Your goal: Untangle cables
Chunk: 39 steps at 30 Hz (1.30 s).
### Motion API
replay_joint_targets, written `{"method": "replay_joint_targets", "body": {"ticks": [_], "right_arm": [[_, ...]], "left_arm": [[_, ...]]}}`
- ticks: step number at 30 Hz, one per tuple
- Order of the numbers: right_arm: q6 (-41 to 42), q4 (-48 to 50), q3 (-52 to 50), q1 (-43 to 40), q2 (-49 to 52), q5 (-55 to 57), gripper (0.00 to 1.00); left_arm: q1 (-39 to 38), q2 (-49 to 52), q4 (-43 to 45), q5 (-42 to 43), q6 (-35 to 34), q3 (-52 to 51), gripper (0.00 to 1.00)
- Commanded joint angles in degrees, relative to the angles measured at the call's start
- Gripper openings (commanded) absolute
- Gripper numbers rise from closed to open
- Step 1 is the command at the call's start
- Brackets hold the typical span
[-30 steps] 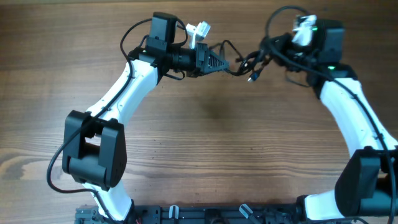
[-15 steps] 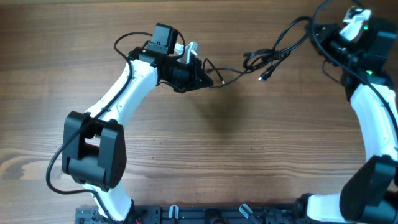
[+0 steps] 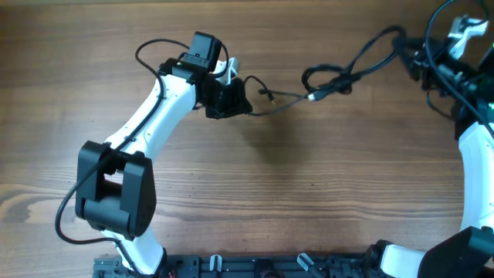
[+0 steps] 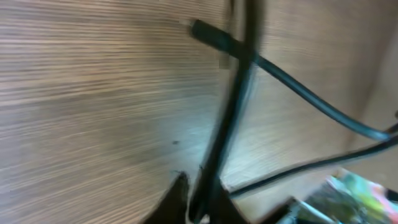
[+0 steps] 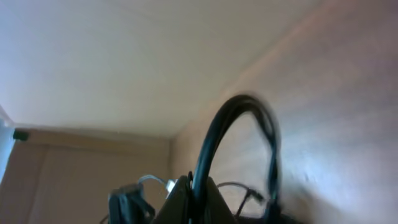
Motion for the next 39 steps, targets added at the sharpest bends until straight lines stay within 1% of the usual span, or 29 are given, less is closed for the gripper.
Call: {"method": "replay_joint_targets", "body": {"ticks": [1,4,7,10,14,18,20,21,24,25,26,27,29,33,39], "right_arm": [[-8.02,-6.95,0.81,4.0,-1.01,3.87,0.04],[-10.58,-12.37,0.81,9.42,-0.96,9.2,0.04],[-11.02,-16.9,0.79,16.44,-0.83,18.38,0.04],[-10.84,-18.95,0.79,23.37,0.26,24.55,0.04],[-10.32,-19.26,0.79,29.99,2.95,29.03,0.04],[-9.29,-18.45,0.79,34.45,6.49,30.49,0.04],[-9.29,-17.44,0.79,35.82,8.26,30.42,0.06],[-9.38,-16.61,0.79,36.57,9.29,30.38,0.14],[-13.14,-12.46,0.79,38.73,11.76,26.6,0.57],[-14.91,-10.95,0.79,39.19,12.31,24.63,0.71],[-16.31,-9.7,0.79,39.52,12.72,22.97,0.82],[-16.72,-9.4,0.81,39.65,12.87,22.75,0.99],[-17.14,-9.31,0.81,39.58,12.87,22.91,1.0],[-17.09,-9.35,0.81,36.76,11.98,22.84,1.0],[-16.87,-12.31,0.81,29.4,9.97,22.95,0.99]], "left_arm": [[0.63,-0.9,-0.81,-8.13,6.56,0.04,0.25],[0.61,-0.9,-1.53,-8.9,10.93,0.07,0.33],[0.61,-0.9,-2.84,-8.85,13.55,0.07,0.39],[0.63,-0.92,-4.33,-8.87,14.97,0.07,0.39],[1.29,-1.01,-4.9,-8.87,14.91,0.07,0.34],[5.27,-2.32,-4.9,-7.87,14.53,0.37,0.32],[7.76,-3.26,-4.87,-5.68,14.49,0.76,0.34],[9.09,-3.85,-4.85,-3.89,14.49,1.03,0.36],[12.13,-4.98,-4.15,0.94,14.51,1.36,0.41],[12.68,-5.29,-3.93,2.08,14.53,1.36,0.43],[12.96,-5.42,-3.72,2.89,14.53,1.36,0.44],[13.05,-5.46,-3.54,3.45,14.53,1.36,0.45],[12.87,-5.46,-2.86,4.81,14.56,1.36,0.46],[10.95,-5.53,-0.46,6.54,14.78,1.36,0.47],[5.09,-5.55,5.79,6.58,14.73,1.36,0.5]]}}
